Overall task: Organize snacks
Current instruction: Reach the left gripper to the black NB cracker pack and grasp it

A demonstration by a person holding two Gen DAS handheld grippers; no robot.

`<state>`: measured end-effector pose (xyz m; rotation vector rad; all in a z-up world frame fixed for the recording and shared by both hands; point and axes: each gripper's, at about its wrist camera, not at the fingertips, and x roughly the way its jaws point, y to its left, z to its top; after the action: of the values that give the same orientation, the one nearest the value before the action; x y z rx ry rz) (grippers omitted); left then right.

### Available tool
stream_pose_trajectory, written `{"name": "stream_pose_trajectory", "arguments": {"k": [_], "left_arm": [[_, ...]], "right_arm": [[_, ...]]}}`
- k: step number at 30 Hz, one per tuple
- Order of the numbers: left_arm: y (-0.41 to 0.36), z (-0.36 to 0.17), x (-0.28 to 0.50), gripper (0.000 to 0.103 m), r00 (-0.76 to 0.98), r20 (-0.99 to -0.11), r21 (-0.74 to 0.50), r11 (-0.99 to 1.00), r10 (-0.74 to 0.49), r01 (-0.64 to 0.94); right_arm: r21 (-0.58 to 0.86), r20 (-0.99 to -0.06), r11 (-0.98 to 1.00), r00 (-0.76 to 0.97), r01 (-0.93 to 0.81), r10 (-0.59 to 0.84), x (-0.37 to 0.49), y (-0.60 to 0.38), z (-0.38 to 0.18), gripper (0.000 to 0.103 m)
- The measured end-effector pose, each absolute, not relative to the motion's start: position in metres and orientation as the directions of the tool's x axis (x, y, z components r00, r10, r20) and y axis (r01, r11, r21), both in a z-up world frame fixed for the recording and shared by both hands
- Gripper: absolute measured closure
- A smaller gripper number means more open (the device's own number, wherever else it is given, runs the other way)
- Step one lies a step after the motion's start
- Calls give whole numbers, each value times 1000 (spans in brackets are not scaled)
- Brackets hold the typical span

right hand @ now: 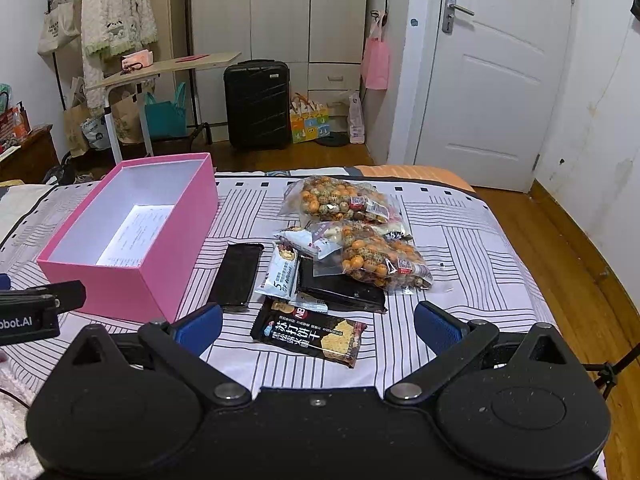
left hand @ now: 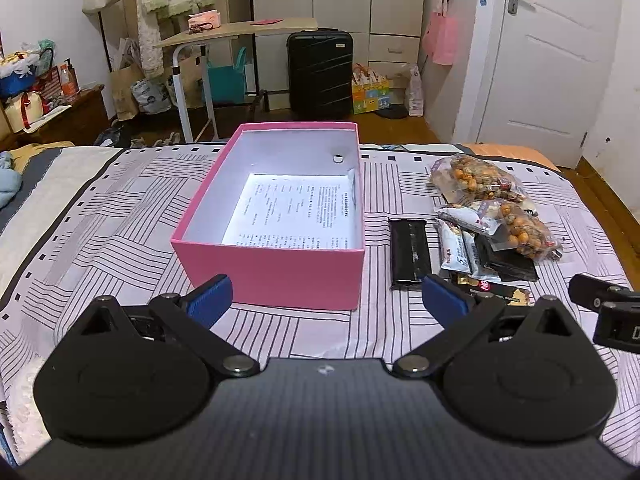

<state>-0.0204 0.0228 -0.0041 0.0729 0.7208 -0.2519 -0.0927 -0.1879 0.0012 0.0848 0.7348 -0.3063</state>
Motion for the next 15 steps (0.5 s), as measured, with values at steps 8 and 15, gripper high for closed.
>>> {"name": "stream_pose_trajectory", "arguments": {"k": [8,15], "left_arm": [[18,-4,-10,4,702,-675,-53,964,-228,262],[-13,4,19,4,738,-658,93,957,-149,275]], "right_arm": [[-51,-596,973,776,223,-209,-94,-209,7,0],[2,-626,995,777,95,-73,-65,-245,-53,1]]}}
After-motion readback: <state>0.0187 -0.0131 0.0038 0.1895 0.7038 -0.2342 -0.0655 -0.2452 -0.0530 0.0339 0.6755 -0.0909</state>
